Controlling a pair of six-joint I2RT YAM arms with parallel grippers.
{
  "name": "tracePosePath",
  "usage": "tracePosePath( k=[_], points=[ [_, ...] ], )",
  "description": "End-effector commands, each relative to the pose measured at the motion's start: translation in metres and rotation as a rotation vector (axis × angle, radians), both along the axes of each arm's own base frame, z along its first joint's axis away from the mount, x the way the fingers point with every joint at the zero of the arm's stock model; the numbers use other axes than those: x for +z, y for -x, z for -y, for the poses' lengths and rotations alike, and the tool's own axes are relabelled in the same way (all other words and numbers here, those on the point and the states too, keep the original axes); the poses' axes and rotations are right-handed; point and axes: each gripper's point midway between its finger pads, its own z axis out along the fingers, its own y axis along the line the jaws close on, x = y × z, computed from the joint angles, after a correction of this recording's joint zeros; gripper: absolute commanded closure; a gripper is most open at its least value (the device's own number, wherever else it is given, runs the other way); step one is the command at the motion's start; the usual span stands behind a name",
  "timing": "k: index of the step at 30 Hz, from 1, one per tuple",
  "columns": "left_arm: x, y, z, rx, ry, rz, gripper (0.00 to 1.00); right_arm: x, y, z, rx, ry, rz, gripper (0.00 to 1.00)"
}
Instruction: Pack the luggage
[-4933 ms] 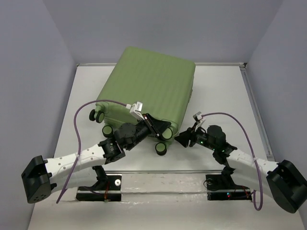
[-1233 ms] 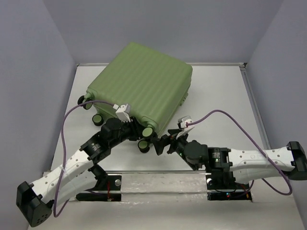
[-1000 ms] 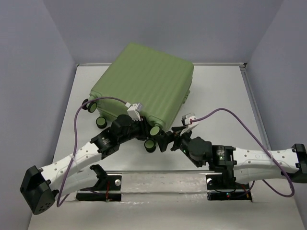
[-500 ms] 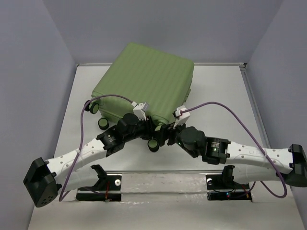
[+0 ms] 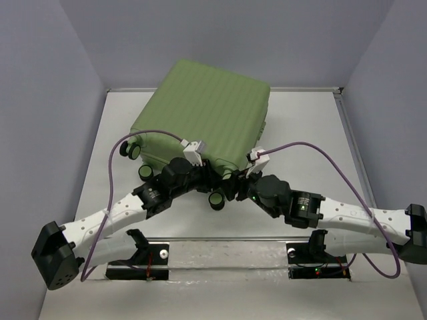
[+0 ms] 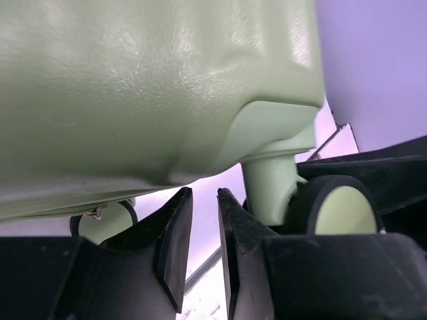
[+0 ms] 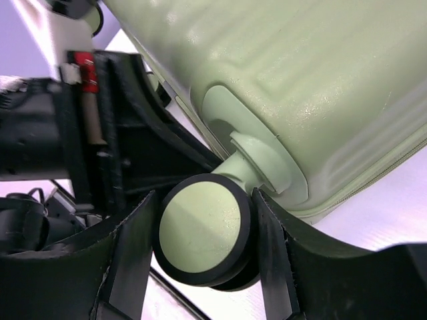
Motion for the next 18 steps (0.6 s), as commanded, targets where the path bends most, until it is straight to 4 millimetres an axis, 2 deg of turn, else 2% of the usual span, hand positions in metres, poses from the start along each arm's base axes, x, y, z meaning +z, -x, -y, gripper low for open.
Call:
tracePosePath(
  k=[1, 2, 3, 4, 6, 7, 9, 11, 12, 13, 15, 17, 18],
  points=[
    [0.065, -0.009, -0.008, 0.061, 0.133, 0.152, 0.63, -0.018, -0.016, 0.034, -0.091, 0.082, 0.011, 0.93],
    [0.062, -0.009, -0.016, 0.078, 0.104, 0.148, 0.60, -0.021, -0.017, 0.040, -0.099, 0.084, 0.012, 0.93],
    [0.062, -0.017, -0.027, 0.134, 0.082, 0.161, 0.58, -0.019, -0.021, 0.047, -0.115, 0.080, 0.015, 0.93],
    [0.069, -0.021, -0.033, 0.160, 0.075, 0.175, 0.56, -0.013, -0.022, 0.054, -0.124, 0.061, 0.025, 0.93],
    [0.066, -0.031, -0.061, 0.269, -0.018, 0.187, 0.50, -0.014, -0.024, 0.066, -0.147, 0.071, 0.027, 0.93],
    [0.080, -0.034, -0.070, 0.304, -0.022, 0.208, 0.47, -0.013, -0.028, 0.076, -0.174, 0.071, 0.029, 0.93],
    [0.083, -0.032, -0.090, 0.355, -0.071, 0.213, 0.39, -0.007, -0.030, 0.090, -0.198, 0.068, 0.038, 0.93],
    [0.098, -0.031, -0.107, 0.413, -0.075, 0.240, 0.30, 0.001, -0.035, 0.106, -0.242, 0.055, 0.055, 0.93],
    [0.093, -0.029, -0.116, 0.434, -0.110, 0.226, 0.27, 0.002, -0.038, 0.112, -0.257, 0.062, 0.060, 0.93],
    [0.101, -0.027, -0.122, 0.450, -0.104, 0.233, 0.22, 0.003, -0.045, 0.122, -0.293, 0.072, 0.066, 0.93],
    [0.095, -0.021, -0.135, 0.473, -0.152, 0.213, 0.18, 0.002, -0.053, 0.134, -0.335, 0.088, 0.066, 0.93],
    [0.103, -0.019, -0.154, 0.532, -0.180, 0.226, 0.15, -0.001, -0.060, 0.142, -0.355, 0.094, 0.055, 0.93],
    [0.096, -0.016, -0.164, 0.550, -0.231, 0.210, 0.13, -0.001, -0.068, 0.154, -0.397, 0.091, 0.050, 0.93]
  ],
)
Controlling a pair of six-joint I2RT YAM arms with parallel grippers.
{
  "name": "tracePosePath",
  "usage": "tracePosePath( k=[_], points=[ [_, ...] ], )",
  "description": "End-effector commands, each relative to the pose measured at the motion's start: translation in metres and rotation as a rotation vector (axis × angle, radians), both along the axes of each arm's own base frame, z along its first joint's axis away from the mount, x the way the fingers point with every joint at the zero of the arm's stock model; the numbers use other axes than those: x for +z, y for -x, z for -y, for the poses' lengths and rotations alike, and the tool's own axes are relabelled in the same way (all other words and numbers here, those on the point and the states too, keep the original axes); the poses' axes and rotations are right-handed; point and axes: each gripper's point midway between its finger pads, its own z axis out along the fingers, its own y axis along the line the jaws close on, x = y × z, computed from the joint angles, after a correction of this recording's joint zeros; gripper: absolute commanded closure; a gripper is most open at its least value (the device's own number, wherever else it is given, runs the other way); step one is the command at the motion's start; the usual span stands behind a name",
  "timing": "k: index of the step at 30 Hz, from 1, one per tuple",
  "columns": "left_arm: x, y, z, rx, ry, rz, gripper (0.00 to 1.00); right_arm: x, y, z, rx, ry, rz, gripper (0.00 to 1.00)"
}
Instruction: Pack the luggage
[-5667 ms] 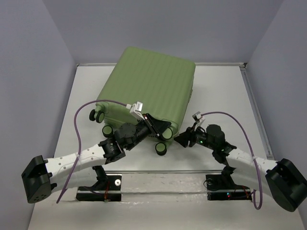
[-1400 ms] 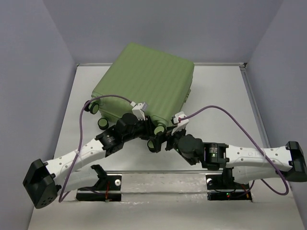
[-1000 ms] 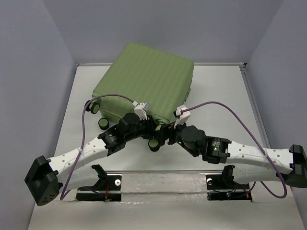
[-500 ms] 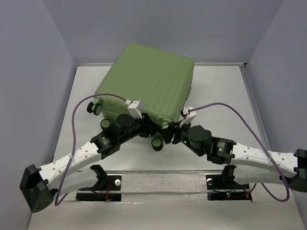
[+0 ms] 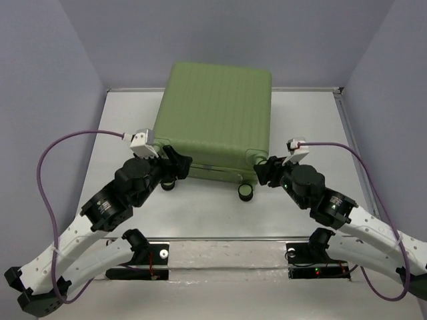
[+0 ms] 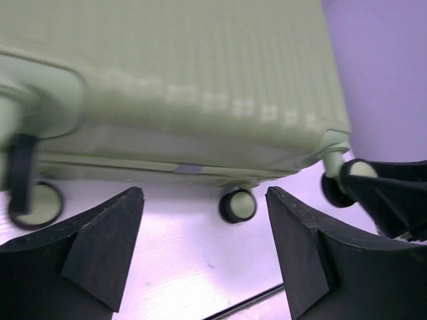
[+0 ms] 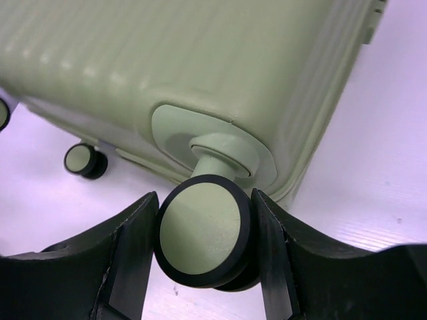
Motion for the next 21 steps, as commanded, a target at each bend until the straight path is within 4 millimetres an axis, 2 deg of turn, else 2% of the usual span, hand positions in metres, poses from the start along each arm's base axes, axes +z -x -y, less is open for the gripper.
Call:
tracePosePath(
  k=[1, 4, 6, 11, 12, 17, 21],
  points=[
    [-0.003, 0.003, -0.057, 0.191, -0.156, -0.025, 0.11, 0.000, -0.032, 0.047, -0.178, 0.068, 0.020, 0.93],
    [-0.019, 0.007, -0.068, 0.225, -0.217, -0.079, 0.07, 0.003, -0.042, 0.064, -0.223, 0.071, 0.023, 0.93],
    [-0.019, 0.008, -0.063, 0.194, -0.231, -0.074, 0.07, 0.007, -0.045, 0.071, -0.238, 0.069, 0.032, 0.93],
    [-0.019, -0.001, -0.074, 0.264, -0.308, -0.078, 0.06, 0.012, -0.047, 0.087, -0.278, 0.088, 0.035, 0.93],
    [-0.020, -0.004, -0.071, 0.263, -0.308, -0.078, 0.06, 0.012, -0.047, 0.087, -0.276, 0.090, 0.034, 0.93],
    [-0.049, -0.023, -0.044, 0.191, -0.422, -0.115, 0.06, 0.011, -0.046, 0.092, -0.281, 0.088, 0.032, 0.93],
    [-0.044, -0.041, -0.050, 0.242, -0.449, -0.087, 0.06, 0.012, -0.042, 0.095, -0.279, 0.087, 0.036, 0.93]
  ],
)
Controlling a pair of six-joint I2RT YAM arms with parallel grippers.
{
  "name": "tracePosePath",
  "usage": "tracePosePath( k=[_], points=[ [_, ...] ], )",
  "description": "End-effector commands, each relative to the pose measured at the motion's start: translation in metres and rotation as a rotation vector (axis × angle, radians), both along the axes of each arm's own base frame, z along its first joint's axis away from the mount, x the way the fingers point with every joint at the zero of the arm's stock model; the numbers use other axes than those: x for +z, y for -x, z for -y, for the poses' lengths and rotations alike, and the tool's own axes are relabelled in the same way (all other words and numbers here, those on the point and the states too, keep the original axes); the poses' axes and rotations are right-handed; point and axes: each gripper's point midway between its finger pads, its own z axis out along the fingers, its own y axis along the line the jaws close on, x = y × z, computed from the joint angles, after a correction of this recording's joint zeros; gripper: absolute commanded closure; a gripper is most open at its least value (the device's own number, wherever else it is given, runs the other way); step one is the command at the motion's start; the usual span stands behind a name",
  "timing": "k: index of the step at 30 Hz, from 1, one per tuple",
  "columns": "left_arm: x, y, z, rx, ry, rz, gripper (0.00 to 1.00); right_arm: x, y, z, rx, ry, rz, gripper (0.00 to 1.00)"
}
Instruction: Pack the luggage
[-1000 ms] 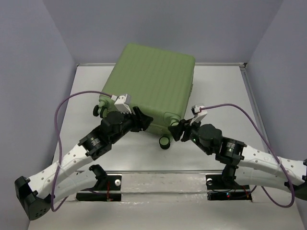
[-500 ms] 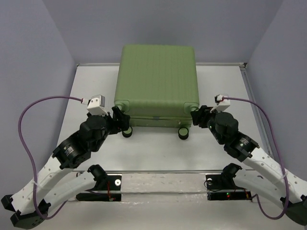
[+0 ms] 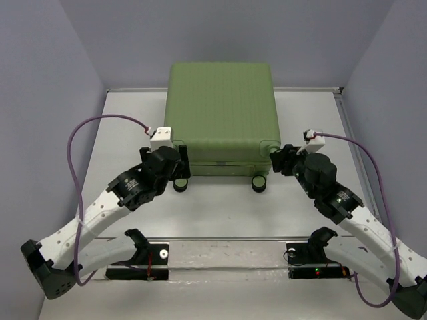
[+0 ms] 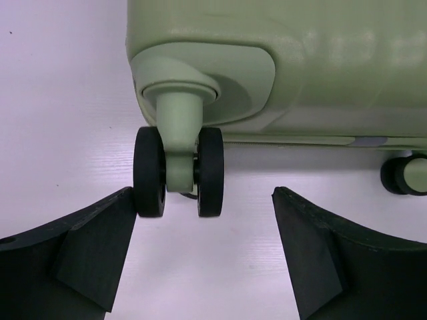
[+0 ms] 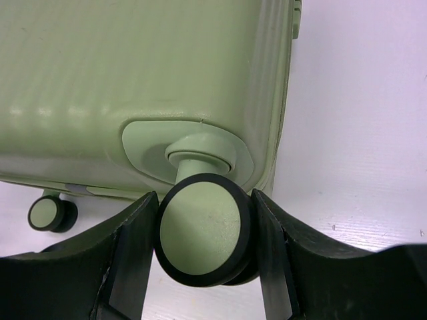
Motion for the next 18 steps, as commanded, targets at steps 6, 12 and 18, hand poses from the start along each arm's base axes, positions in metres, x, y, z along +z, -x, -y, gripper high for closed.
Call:
tracePosePath(
  k=[6, 12, 18],
  points=[
    [0.002, -0.049, -0.003, 0.012, -0.065, 0.039, 0.18, 0.014, 0.005, 0.031, -0.084, 0.066, 0.032, 0.93],
    [-0.020, -0.041, 0.008, -0.069, -0.052, -0.019, 0.66, 0.017, 0.006, 0.037, -0.108, 0.083, 0.040, 0.93],
    [-0.032, -0.028, 0.022, -0.161, -0.003, -0.060, 0.85, 0.026, 0.007, 0.045, -0.145, 0.057, 0.053, 0.93]
  ],
)
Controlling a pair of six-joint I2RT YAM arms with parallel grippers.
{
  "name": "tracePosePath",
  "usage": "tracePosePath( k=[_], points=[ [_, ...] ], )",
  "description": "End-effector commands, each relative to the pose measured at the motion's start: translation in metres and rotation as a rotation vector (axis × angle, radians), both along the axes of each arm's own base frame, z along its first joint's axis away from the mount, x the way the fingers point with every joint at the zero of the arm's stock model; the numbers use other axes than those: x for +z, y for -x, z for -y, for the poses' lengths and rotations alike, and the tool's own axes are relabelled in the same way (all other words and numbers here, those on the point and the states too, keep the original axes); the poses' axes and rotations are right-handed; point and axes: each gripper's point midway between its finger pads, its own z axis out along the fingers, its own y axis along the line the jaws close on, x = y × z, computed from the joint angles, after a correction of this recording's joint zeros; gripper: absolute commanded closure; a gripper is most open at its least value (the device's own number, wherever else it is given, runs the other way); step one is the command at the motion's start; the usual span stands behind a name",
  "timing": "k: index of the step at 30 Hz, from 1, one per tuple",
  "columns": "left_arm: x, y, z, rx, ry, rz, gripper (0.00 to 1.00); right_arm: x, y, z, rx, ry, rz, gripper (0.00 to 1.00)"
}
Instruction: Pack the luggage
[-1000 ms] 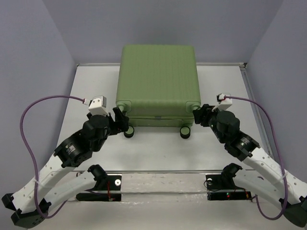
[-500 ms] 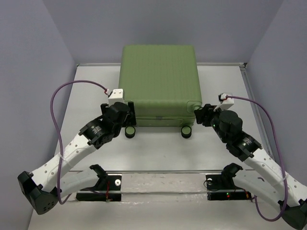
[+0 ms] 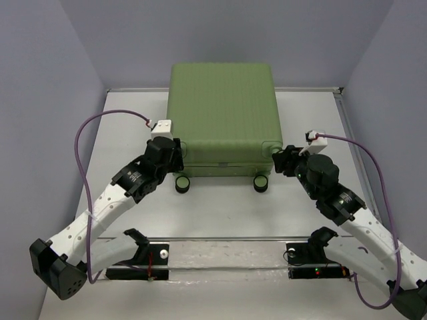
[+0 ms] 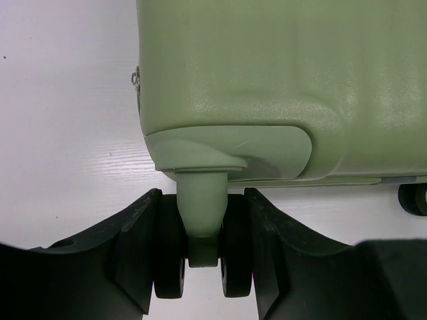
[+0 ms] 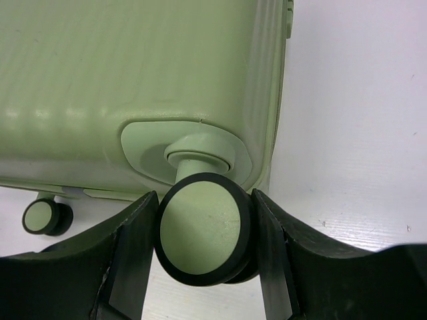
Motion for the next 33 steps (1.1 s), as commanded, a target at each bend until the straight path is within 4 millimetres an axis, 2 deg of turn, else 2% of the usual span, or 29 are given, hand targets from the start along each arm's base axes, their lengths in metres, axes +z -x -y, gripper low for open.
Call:
tracePosePath(
  k=[1, 3, 7, 10, 11, 13, 14, 16, 18, 20, 21, 22, 23, 24, 25, 26, 27, 29, 30, 32, 33],
  points=[
    [-0.011, 0.013, 0.024, -0.144, 0.060, -0.038, 0.93, 0.027, 0.003, 0.038, -0.136, 0.041, 0.053, 0.93],
    [-0.002, 0.025, 0.042, -0.242, 0.150, -0.034, 0.94, 0.031, 0.001, 0.037, -0.136, 0.047, 0.053, 0.93],
    [0.006, 0.052, 0.057, -0.331, 0.272, -0.029, 0.94, 0.020, -0.018, 0.031, -0.143, 0.062, 0.016, 0.93],
    [0.024, 0.075, 0.068, -0.385, 0.370, 0.003, 0.94, 0.027, -0.033, 0.013, -0.052, -0.003, 0.052, 0.93],
    [0.024, 0.081, 0.071, -0.402, 0.390, 0.001, 0.94, 0.019, -0.042, 0.004, 0.001, -0.011, 0.026, 0.93],
    [0.035, 0.099, 0.085, -0.474, 0.459, 0.003, 0.94, 0.029, -0.055, -0.008, 0.038, -0.024, 0.042, 0.93],
    [0.037, 0.101, 0.088, -0.488, 0.471, 0.006, 0.94, 0.023, -0.064, -0.020, 0.077, -0.026, 0.025, 0.93],
    [0.040, 0.104, 0.094, -0.506, 0.484, 0.008, 0.94, 0.025, -0.072, -0.032, 0.135, -0.034, 0.020, 0.93],
    [0.041, 0.105, 0.100, -0.527, 0.495, 0.007, 0.94, 0.038, -0.075, -0.045, 0.193, -0.048, 0.040, 0.90],
    [0.050, 0.103, 0.106, -0.538, 0.525, 0.035, 0.94, 0.044, -0.071, -0.050, 0.233, -0.053, 0.041, 0.72],
    [0.058, 0.098, 0.105, -0.520, 0.534, 0.064, 0.94, 0.055, -0.061, -0.045, 0.231, -0.059, 0.055, 0.45],
    [0.065, 0.095, 0.105, -0.511, 0.543, 0.083, 0.94, 0.058, -0.056, -0.039, 0.212, -0.061, 0.064, 0.31],
    [0.069, 0.094, 0.106, -0.508, 0.549, 0.093, 0.94, 0.062, -0.049, -0.035, 0.207, -0.064, 0.073, 0.22],
    [0.075, 0.087, 0.102, -0.470, 0.550, 0.126, 0.94, 0.053, -0.039, -0.031, 0.207, -0.060, 0.055, 0.13],
    [0.079, 0.084, 0.101, -0.457, 0.549, 0.138, 0.94, 0.057, -0.031, -0.027, 0.207, -0.066, 0.074, 0.12],
    [0.084, 0.080, 0.100, -0.442, 0.542, 0.152, 0.94, 0.072, -0.015, -0.021, 0.213, -0.086, 0.135, 0.12],
    [0.086, 0.075, 0.096, -0.412, 0.531, 0.164, 0.94, 0.063, -0.007, -0.020, 0.226, -0.092, 0.131, 0.12],
    [0.092, 0.070, 0.095, -0.398, 0.530, 0.184, 0.94, 0.073, 0.013, -0.022, 0.279, -0.134, 0.181, 0.13],
    [0.094, 0.068, 0.094, -0.387, 0.531, 0.193, 0.94, 0.057, 0.016, -0.027, 0.309, -0.142, 0.160, 0.14],
    [0.099, 0.066, 0.092, -0.377, 0.531, 0.205, 0.94, 0.041, 0.021, -0.037, 0.365, -0.173, 0.146, 0.23],
    [0.101, 0.065, 0.091, -0.370, 0.532, 0.211, 0.94, 0.038, 0.020, -0.041, 0.380, -0.189, 0.158, 0.40]
  ],
)
